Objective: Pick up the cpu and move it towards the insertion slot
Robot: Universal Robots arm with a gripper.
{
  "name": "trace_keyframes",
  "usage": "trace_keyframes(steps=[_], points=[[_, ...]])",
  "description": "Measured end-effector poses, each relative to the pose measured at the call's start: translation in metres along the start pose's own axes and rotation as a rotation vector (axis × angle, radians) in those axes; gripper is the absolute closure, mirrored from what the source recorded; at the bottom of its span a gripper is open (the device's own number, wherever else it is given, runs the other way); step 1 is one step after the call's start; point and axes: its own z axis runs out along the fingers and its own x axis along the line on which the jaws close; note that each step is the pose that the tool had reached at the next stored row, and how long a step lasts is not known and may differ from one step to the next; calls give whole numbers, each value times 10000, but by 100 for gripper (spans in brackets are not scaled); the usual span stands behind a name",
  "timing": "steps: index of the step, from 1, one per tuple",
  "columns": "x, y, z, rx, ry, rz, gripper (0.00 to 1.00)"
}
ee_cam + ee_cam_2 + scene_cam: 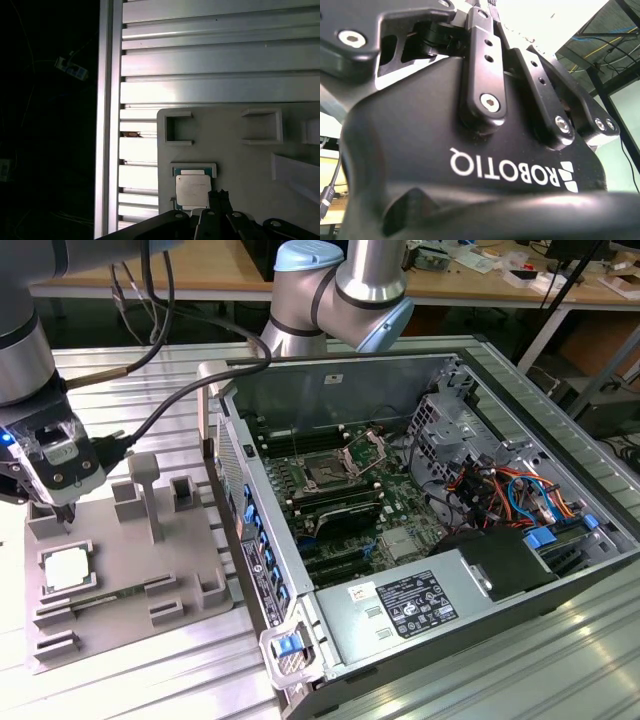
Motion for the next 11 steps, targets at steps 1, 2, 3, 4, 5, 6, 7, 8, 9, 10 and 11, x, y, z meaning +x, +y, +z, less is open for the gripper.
trace_keyframes(steps=[1,2,3,4,5,6,7,8,9,10,11], points=[[0,0,2,0,0,0,89],[0,0,4,0,0,-1,89],[1,0,6,0,0,0,89],[1,0,8,0,0,0,89],[1,-1,11,0,0,0,89],[2,-1,14,-1,-1,0,89],[2,-1,15,0,-1,0,89],[2,-1,17,0,0,0,89],[2,-1,19,0,-1,0,89],[3,-1,24,0,0,0,89],[3,-1,29,0,0,0,89]])
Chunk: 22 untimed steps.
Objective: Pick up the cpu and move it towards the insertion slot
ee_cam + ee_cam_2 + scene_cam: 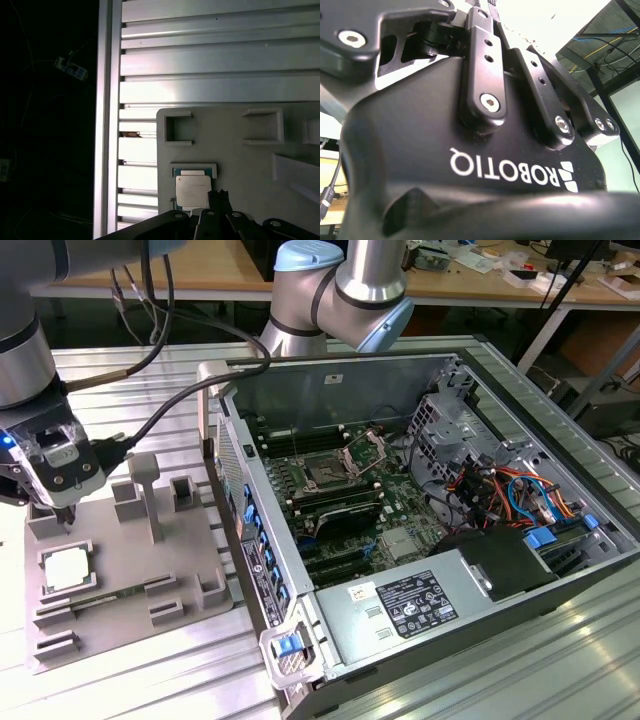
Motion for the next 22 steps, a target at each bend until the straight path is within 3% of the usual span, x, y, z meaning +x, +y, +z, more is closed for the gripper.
trace_keyframes(steps=[22], points=[[17,-2,48,0,0,0,89]])
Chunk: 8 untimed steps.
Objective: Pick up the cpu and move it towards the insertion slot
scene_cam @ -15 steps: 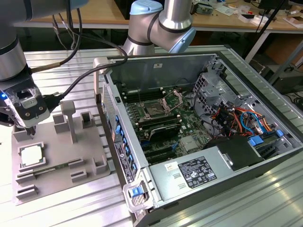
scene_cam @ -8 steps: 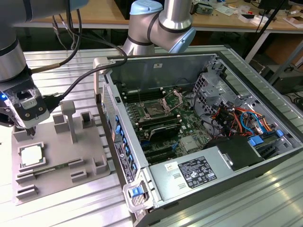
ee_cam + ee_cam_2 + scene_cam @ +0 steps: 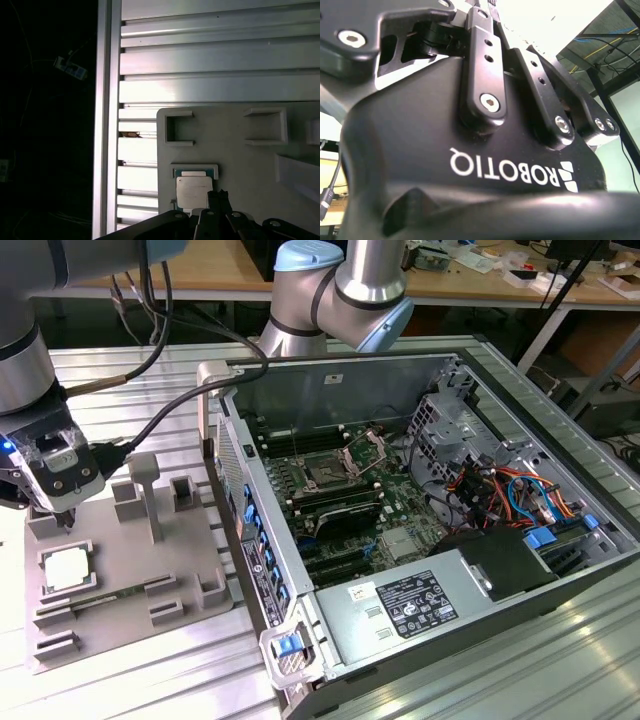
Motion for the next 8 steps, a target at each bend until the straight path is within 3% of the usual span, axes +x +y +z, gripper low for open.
trace_keyframes(steps=[8], points=[[5,0,15,0,1,1,89]])
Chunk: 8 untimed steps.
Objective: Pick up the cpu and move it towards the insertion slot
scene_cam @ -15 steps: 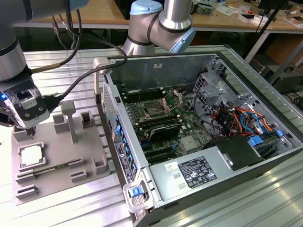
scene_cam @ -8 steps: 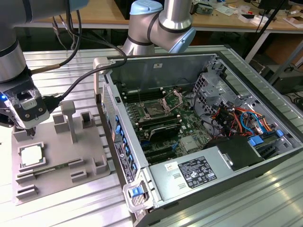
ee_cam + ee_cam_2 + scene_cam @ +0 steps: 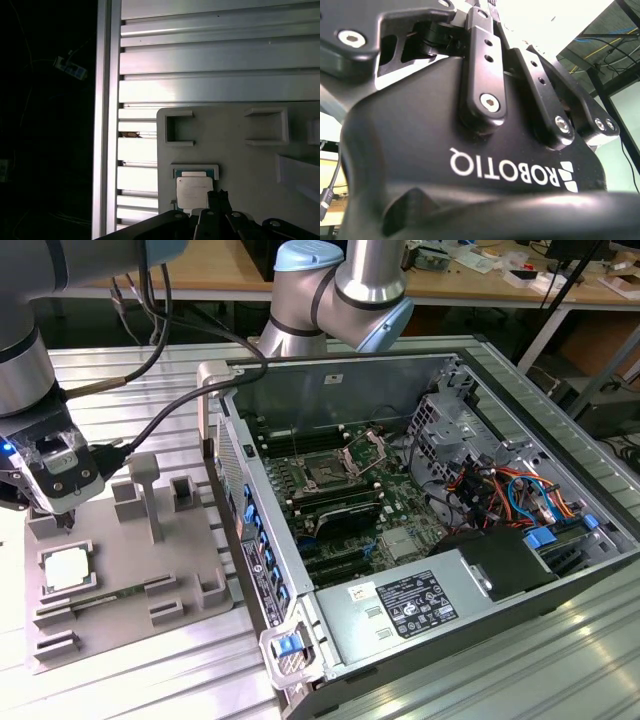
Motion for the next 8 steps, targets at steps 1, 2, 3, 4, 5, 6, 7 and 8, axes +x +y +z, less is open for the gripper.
trace_keyframes(steps=[1,2,3,4,5,6,7,8], points=[[0,0,2,0,-1,0,89],[1,0,4,0,-1,0,89],[1,0,6,0,-1,0,89],[1,0,7,0,-1,0,89],[2,0,9,0,-1,0,89],[2,-1,10,0,-1,0,89],[4,-1,21,0,-1,0,89],[6,-1,29,0,-1,0,89]])
